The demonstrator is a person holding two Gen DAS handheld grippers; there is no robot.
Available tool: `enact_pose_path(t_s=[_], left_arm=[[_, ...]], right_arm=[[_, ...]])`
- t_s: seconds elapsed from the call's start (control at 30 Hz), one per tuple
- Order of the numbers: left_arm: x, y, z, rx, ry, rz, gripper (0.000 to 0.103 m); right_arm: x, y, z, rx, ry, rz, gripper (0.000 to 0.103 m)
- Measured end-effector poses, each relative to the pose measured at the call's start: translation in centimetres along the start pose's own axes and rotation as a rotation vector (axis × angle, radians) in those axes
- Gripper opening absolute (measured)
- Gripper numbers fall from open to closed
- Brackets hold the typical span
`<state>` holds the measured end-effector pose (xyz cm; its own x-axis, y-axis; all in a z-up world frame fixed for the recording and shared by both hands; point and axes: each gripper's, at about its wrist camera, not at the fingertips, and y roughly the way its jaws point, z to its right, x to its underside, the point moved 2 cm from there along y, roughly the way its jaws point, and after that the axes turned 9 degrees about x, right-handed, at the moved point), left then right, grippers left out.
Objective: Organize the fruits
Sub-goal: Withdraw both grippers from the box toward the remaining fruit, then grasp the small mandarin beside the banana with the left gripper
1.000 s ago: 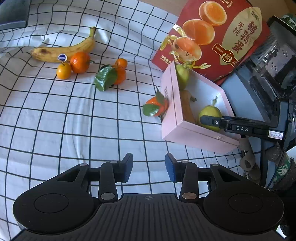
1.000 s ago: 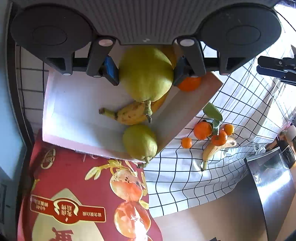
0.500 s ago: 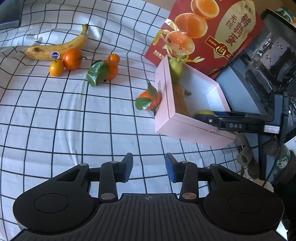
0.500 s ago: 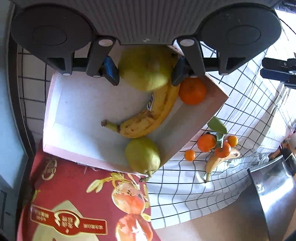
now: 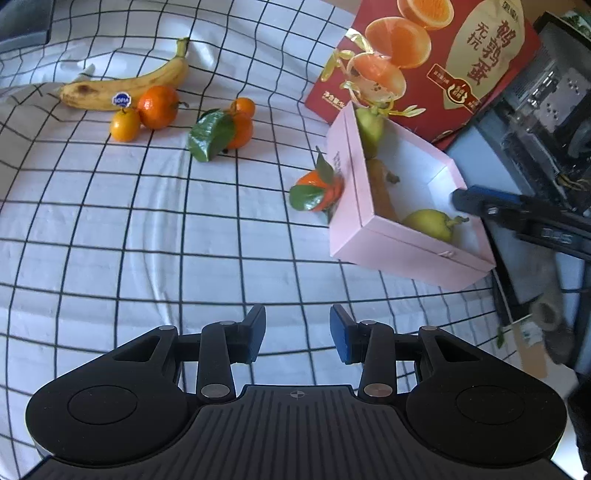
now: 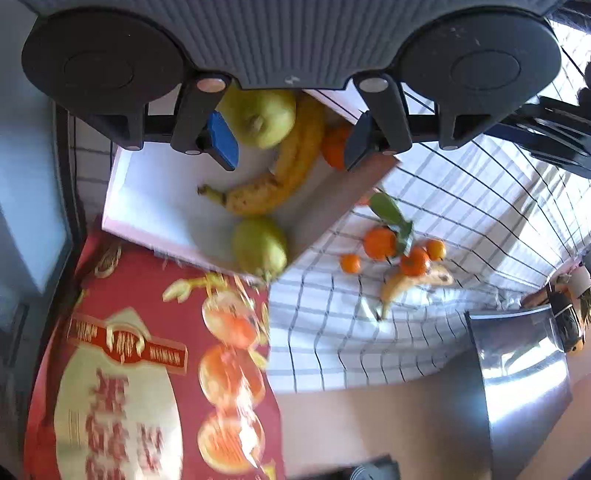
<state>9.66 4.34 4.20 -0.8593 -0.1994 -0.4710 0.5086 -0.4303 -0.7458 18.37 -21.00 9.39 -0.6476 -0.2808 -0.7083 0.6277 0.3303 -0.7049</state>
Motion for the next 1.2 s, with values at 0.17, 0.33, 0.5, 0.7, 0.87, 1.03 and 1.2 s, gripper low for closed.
enact_pose_path(t_s=[0.17, 0.33, 0.5, 0.7, 0.87, 1.03, 1.2], left_arm=[[-1.2, 0.6, -0.1, -0.031, 0.068, 0.023, 0.043], [-3.2, 1.0, -0.4, -0.023, 0.114, 0.064, 0.043], [-6.0, 0.6, -1.9, -0.059, 0.15, 0.141, 0.043], [-10.8, 0.3, -4.7, -0.194, 0.395, 0.149, 0.043], [-13.0, 1.7, -7.0, -0.284, 0.495, 0.076, 0.043], [-13.2, 3.2, -9.8, -0.333, 0.418, 0.016, 0.043], [-13.1, 3.7, -11.2, -0.321, 0.352, 0.023, 0.043]], right_arm=[[0.3, -2.9, -3.5, 0.081, -0.062, 0.092, 0.065], [2.1, -4.6, -7.1, 0.115, -0.106, 0.108, 0.068], [4.9, -5.4, -10.1, 0.166, -0.162, 0.075, 0.068], [6.9, -5.8, -10.7, 0.178, -0.104, 0.015, 0.068], [8.0, -6.0, -10.9, 0.203, -0.052, -0.019, 0.068], [8.8, -5.8, -11.1, 0.228, -0.031, -0.047, 0.068], [9.0, -5.5, -11.0, 0.239, -0.017, -0.07, 0.068]])
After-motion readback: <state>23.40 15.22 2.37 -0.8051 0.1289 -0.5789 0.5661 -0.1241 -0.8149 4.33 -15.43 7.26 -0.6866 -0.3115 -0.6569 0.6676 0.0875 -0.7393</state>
